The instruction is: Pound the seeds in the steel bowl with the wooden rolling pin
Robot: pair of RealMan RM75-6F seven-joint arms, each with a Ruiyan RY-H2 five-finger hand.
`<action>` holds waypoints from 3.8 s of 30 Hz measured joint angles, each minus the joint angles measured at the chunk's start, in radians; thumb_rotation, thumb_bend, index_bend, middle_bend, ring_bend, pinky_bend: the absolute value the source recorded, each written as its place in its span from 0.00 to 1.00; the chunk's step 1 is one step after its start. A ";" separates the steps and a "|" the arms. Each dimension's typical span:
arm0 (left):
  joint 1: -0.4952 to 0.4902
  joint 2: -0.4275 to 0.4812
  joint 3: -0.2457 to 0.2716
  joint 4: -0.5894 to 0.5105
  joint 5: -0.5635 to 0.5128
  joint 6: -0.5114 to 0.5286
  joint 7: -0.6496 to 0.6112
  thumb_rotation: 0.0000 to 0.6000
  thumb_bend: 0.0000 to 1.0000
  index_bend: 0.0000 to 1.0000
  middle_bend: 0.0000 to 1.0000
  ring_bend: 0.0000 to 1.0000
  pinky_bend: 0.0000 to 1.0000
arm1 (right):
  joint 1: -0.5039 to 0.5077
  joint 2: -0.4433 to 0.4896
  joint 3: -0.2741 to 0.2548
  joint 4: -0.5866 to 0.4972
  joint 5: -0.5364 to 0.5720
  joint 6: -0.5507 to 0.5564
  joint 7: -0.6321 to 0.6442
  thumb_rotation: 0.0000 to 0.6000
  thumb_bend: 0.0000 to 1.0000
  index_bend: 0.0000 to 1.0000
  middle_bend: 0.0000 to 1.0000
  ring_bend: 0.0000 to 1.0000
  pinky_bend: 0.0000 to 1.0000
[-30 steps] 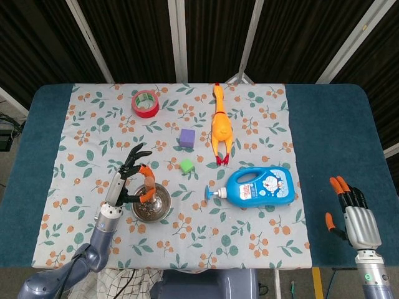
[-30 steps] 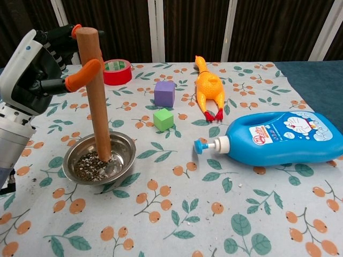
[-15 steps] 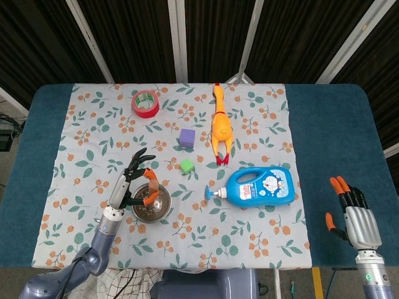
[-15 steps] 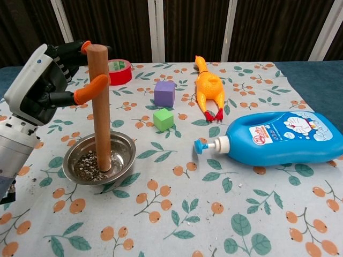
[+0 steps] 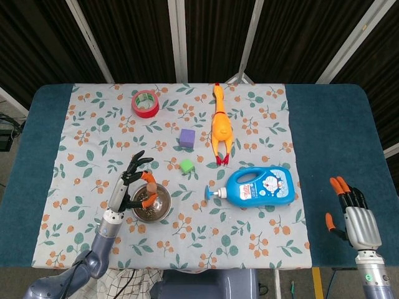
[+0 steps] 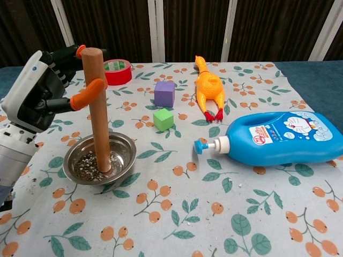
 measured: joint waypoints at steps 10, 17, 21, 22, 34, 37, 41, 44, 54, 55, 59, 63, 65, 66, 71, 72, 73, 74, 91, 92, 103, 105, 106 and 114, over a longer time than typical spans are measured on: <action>-0.042 0.043 -0.038 -0.072 0.004 0.055 0.027 1.00 0.92 0.60 0.71 0.18 0.00 | -0.002 -0.002 0.001 0.003 -0.007 0.010 0.002 1.00 0.52 0.00 0.00 0.00 0.00; -0.085 0.115 -0.072 -0.215 0.021 0.092 0.108 1.00 0.92 0.60 0.71 0.19 0.00 | -0.004 -0.003 -0.001 0.011 -0.018 0.022 0.008 1.00 0.52 0.00 0.00 0.00 0.00; -0.106 0.183 -0.088 -0.318 0.040 0.107 0.198 1.00 0.92 0.59 0.71 0.19 0.00 | -0.007 -0.003 -0.002 0.015 -0.022 0.028 0.015 1.00 0.52 0.00 0.00 0.00 0.00; -0.109 0.201 -0.090 -0.341 0.045 0.108 0.223 1.00 0.92 0.59 0.71 0.19 0.00 | -0.008 -0.002 -0.003 0.016 -0.024 0.030 0.017 1.00 0.52 0.00 0.00 0.00 0.00; -0.092 0.534 -0.074 -0.543 0.077 0.030 0.571 1.00 0.92 0.60 0.72 0.22 0.00 | -0.013 0.001 -0.008 0.021 -0.037 0.042 0.024 1.00 0.52 0.00 0.00 0.00 0.00; -0.074 0.559 -0.049 -0.497 0.088 0.014 0.626 1.00 0.92 0.60 0.72 0.22 0.00 | -0.014 0.001 -0.009 0.019 -0.037 0.043 0.024 1.00 0.52 0.00 0.00 0.00 0.00; -0.045 0.561 -0.011 -0.387 0.094 -0.008 0.636 1.00 0.92 0.60 0.72 0.22 0.00 | -0.016 0.002 -0.009 0.017 -0.036 0.044 0.023 1.00 0.52 0.00 0.00 0.00 0.00; -0.019 0.548 0.020 -0.300 0.095 -0.033 0.635 1.00 0.92 0.60 0.72 0.22 0.00 | -0.017 0.003 -0.010 0.015 -0.034 0.044 0.022 1.00 0.52 0.00 0.00 0.00 0.00; 0.069 0.486 0.164 -0.091 0.141 -0.122 0.662 1.00 0.92 0.60 0.72 0.22 0.00 | -0.018 0.004 -0.009 0.017 -0.033 0.044 0.016 1.00 0.52 0.00 0.00 0.00 0.00; 0.078 0.483 0.176 -0.080 0.147 -0.127 0.666 1.00 0.92 0.60 0.72 0.22 0.00 | -0.018 0.004 -0.010 0.017 -0.034 0.044 0.014 1.00 0.52 0.00 0.00 0.00 0.00; 0.108 0.474 0.213 -0.052 0.167 -0.142 0.681 1.00 0.91 0.60 0.70 0.22 0.00 | -0.019 0.003 -0.010 0.018 -0.037 0.048 0.012 1.00 0.52 0.00 0.00 0.00 0.00; 0.124 0.469 0.229 -0.040 0.170 -0.165 0.694 1.00 0.83 0.59 0.68 0.22 0.00 | -0.020 0.004 -0.010 0.019 -0.038 0.049 0.013 1.00 0.52 0.00 0.00 0.00 0.00; 0.129 0.469 0.237 -0.036 0.172 -0.177 0.701 1.00 0.79 0.58 0.67 0.22 0.00 | -0.021 0.004 -0.010 0.021 -0.039 0.051 0.015 1.00 0.52 0.00 0.00 0.00 0.00; 0.133 0.469 0.243 -0.035 0.173 -0.184 0.705 1.00 0.77 0.57 0.66 0.22 0.00 | -0.021 0.004 -0.010 0.022 -0.040 0.053 0.016 1.00 0.52 0.00 0.00 0.00 0.00; 0.144 0.479 0.257 -0.042 0.179 -0.196 0.724 1.00 0.68 0.56 0.64 0.22 0.00 | -0.022 0.004 -0.012 0.025 -0.045 0.055 0.019 1.00 0.52 0.00 0.00 0.00 0.00; 0.146 0.482 0.260 -0.047 0.180 -0.198 0.727 1.00 0.66 0.55 0.64 0.22 0.00 | -0.022 0.004 -0.012 0.025 -0.046 0.055 0.019 1.00 0.52 0.00 0.00 0.00 0.00; 0.147 0.485 0.262 -0.051 0.181 -0.200 0.730 1.00 0.64 0.55 0.63 0.22 0.00 | -0.021 0.004 -0.012 0.026 -0.047 0.056 0.019 1.00 0.52 0.00 0.00 0.00 0.00; 0.149 0.488 0.264 -0.054 0.182 -0.202 0.733 1.00 0.63 0.54 0.63 0.22 0.00 | -0.022 0.004 -0.012 0.026 -0.048 0.057 0.019 1.00 0.52 0.00 0.00 0.00 0.00; 0.167 0.549 0.256 -0.200 0.157 -0.232 0.782 1.00 0.41 0.40 0.42 0.16 0.00 | -0.023 0.003 -0.014 0.030 -0.054 0.062 0.020 1.00 0.52 0.00 0.00 0.00 0.00; 0.169 0.555 0.255 -0.214 0.154 -0.234 0.786 1.00 0.40 0.40 0.41 0.15 0.00 | -0.023 0.003 -0.014 0.030 -0.055 0.062 0.020 1.00 0.52 0.00 0.00 0.00 0.00; 0.210 0.683 0.203 -0.571 0.063 -0.238 0.884 1.00 0.34 0.18 0.12 0.00 0.00 | -0.021 0.001 -0.014 0.038 -0.063 0.066 0.018 1.00 0.52 0.00 0.00 0.00 0.00; 0.228 0.729 0.194 -0.682 0.036 -0.235 0.930 1.00 0.31 0.13 0.08 0.00 0.00 | -0.021 0.000 -0.014 0.041 -0.068 0.071 0.017 1.00 0.52 0.00 0.00 0.00 0.00; 0.238 0.750 0.191 -0.729 0.023 -0.233 0.952 1.00 0.31 0.11 0.06 0.00 0.00 | -0.021 -0.001 -0.014 0.044 -0.071 0.074 0.014 1.00 0.52 0.00 0.00 0.00 0.00; 0.391 0.903 0.163 -0.992 -0.096 -0.129 1.120 1.00 0.23 0.00 0.00 0.00 0.00 | -0.024 -0.019 -0.009 0.074 -0.098 0.119 -0.024 1.00 0.48 0.00 0.00 0.00 0.00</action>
